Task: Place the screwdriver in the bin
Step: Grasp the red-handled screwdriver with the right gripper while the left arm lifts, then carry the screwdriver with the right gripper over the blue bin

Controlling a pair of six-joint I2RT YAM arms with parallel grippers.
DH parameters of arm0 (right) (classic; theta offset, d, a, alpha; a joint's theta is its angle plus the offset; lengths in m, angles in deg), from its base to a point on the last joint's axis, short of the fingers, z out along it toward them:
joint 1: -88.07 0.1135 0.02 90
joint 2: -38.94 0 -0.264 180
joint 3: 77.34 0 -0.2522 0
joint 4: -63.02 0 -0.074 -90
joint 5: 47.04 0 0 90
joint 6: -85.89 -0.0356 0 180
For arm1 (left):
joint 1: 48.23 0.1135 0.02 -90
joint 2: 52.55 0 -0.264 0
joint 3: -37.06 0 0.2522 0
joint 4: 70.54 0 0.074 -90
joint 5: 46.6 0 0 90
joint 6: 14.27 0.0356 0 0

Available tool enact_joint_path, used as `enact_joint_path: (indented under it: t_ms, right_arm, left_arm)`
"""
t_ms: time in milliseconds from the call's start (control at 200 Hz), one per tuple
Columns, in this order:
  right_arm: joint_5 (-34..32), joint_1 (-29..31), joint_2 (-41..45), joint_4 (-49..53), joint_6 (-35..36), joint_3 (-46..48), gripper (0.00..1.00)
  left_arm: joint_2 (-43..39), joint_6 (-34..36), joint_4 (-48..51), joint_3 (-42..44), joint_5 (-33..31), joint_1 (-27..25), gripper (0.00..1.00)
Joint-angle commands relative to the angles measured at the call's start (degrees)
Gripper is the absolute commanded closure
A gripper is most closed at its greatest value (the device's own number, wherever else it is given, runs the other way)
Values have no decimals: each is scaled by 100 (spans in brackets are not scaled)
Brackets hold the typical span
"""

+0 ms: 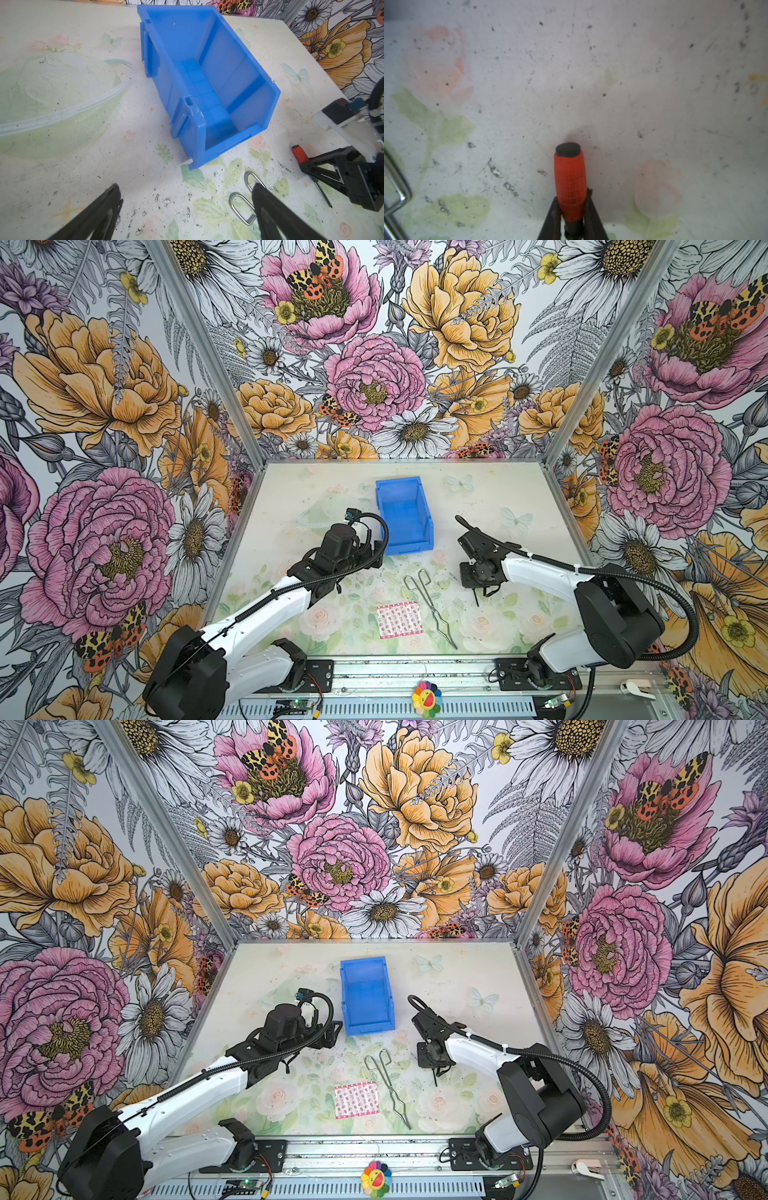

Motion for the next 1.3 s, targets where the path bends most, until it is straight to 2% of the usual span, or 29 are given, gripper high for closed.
enact_joint_path:
  t_ms: [0, 165, 335, 701, 1296]
  right_arm:
    - [78, 74, 361, -5, 44, -287, 98]
    - [82, 136, 820, 21, 238, -929, 100]
    - [216, 256, 638, 92, 229, -1983, 100]
    - [690, 592, -949, 65, -218, -4200, 100]
    - [740, 664, -3219, 69, -369, -5724, 100]
  left_arm:
    - [-118, 62, 2, -145, -130, 38, 1]
    - [-147, 76, -3, -154, -104, 50, 1]
    - [-224, 94, 72, -202, -95, 134, 1]
    - [-625, -43, 205, -119, -87, 405, 1]
    - [-1450, -274, 518, 228, -245, 519, 1]
